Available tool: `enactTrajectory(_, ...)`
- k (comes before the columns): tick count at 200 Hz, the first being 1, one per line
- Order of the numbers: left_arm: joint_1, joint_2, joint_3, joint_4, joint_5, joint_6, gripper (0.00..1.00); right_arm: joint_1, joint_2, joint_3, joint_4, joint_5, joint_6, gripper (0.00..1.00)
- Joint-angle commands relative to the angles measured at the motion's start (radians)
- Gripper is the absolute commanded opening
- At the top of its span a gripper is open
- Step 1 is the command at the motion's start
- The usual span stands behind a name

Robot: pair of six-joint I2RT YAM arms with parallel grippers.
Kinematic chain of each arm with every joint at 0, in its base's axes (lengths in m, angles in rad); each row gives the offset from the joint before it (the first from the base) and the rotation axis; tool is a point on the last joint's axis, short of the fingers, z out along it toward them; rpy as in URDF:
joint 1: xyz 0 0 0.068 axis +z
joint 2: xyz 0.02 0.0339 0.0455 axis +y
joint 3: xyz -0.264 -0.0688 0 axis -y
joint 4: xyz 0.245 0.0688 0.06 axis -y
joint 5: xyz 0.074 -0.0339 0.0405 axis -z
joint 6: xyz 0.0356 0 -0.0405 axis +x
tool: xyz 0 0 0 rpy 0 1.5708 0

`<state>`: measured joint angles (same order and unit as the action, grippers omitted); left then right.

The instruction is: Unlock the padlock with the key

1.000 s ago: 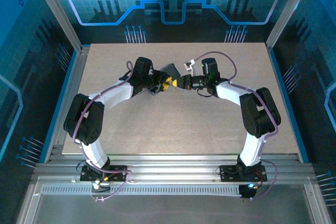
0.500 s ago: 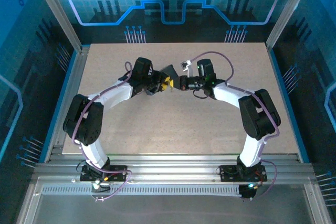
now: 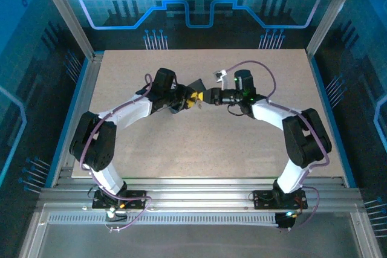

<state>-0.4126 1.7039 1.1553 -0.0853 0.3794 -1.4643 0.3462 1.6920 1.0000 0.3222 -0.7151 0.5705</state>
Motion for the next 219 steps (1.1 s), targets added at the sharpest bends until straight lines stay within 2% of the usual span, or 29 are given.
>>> enactTrajectory(1, -0.003, -0.025, 0.004, 0.009, 0.047, 0.018, 0.00, -0.015, -0.068, -0.013, -0.066, -0.017, -0.095, 0.32)
enactTrajectory(18, -0.002, -0.019, 0.013, 0.001, 0.052, 0.025, 0.00, -0.009, -0.111, -0.014, -0.192, 0.005, -0.241, 0.32)
enactTrajectory(44, -0.002, -0.020, 0.031, -0.047, 0.060, 0.052, 0.00, 0.013, -0.185, -0.008, -0.403, 0.181, -0.554, 0.32)
enactTrajectory(58, -0.003, -0.025, 0.035, -0.088, 0.063, 0.074, 0.00, 0.035, -0.221, -0.031, -0.420, 0.259, -0.689, 0.32)
enactTrajectory(70, -0.002, -0.030, 0.031, -0.110, 0.062, 0.084, 0.00, 0.048, -0.246, -0.056, -0.390, 0.259, -0.734, 0.33)
enactTrajectory(82, -0.002, -0.036, 0.021, -0.108, 0.063, 0.083, 0.00, 0.038, -0.240, -0.052, -0.368, 0.215, -0.677, 0.31)
enactTrajectory(97, -0.003, -0.045, 0.007, -0.087, 0.055, 0.073, 0.00, 0.017, -0.191, -0.001, -0.408, 0.101, -0.573, 0.28)
enactTrajectory(120, -0.003, -0.052, -0.010, -0.055, 0.045, 0.049, 0.00, 0.003, -0.103, 0.025, -0.356, -0.026, -0.267, 0.27)
enactTrajectory(137, -0.003, -0.052, -0.010, -0.056, 0.042, 0.050, 0.00, -0.001, -0.067, -0.009, -0.227, -0.089, -0.029, 0.28)
enactTrajectory(154, -0.003, -0.050, -0.017, -0.048, 0.044, 0.045, 0.00, 0.008, -0.072, -0.066, -0.077, -0.081, 0.141, 0.30)
enactTrajectory(190, -0.002, -0.045, -0.028, -0.029, 0.047, 0.036, 0.00, 0.030, -0.061, -0.040, -0.147, -0.042, 0.176, 0.30)
enactTrajectory(219, -0.003, -0.046, -0.029, -0.023, 0.043, 0.031, 0.00, 0.046, -0.030, -0.042, -0.110, -0.046, 0.210, 0.28)
